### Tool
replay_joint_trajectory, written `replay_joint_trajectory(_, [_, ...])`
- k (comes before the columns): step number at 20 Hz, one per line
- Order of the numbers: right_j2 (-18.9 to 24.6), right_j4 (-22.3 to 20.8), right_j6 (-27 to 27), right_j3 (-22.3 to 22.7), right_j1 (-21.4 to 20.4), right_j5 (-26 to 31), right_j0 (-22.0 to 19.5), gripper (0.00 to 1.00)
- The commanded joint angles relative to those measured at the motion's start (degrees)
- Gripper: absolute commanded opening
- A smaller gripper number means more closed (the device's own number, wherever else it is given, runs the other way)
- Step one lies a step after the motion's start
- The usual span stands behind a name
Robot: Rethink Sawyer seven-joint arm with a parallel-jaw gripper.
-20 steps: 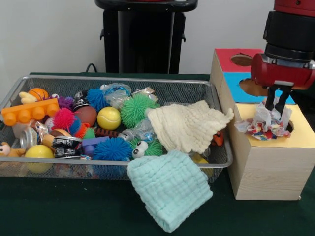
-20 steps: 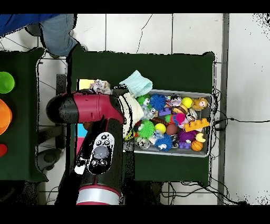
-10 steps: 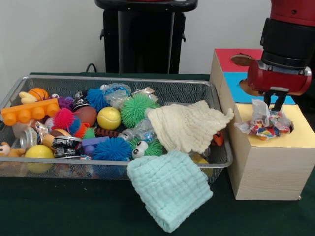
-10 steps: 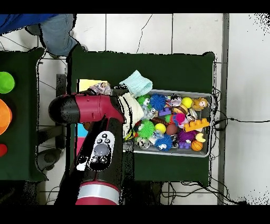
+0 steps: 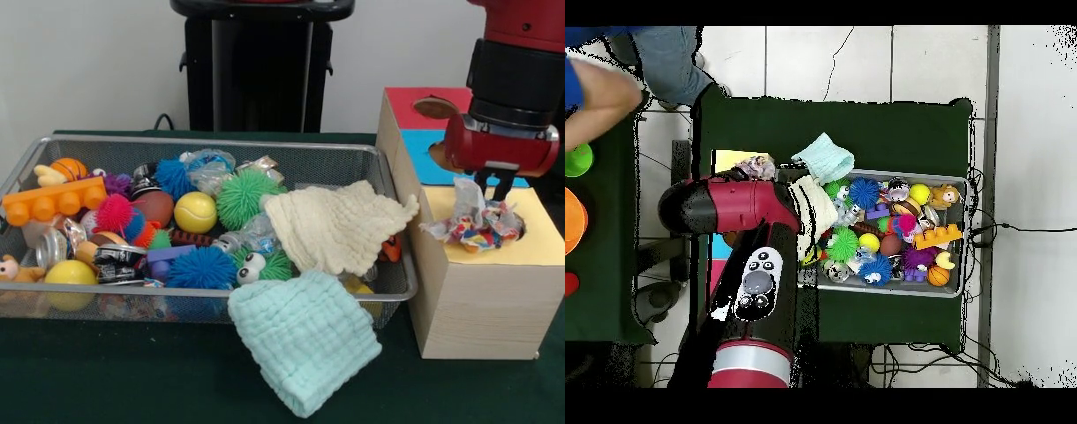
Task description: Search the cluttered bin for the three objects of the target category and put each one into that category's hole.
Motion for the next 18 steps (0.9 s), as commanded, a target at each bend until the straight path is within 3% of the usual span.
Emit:
replay_joint_trajectory(1, [1.85,1.82,13.34,3.02,5.39,-3.05,-0.70,0.00])
replay_joint_trajectory(18, [0.61,4.37,13.78,-0.06,7.85,-2.02,1.38,0.00])
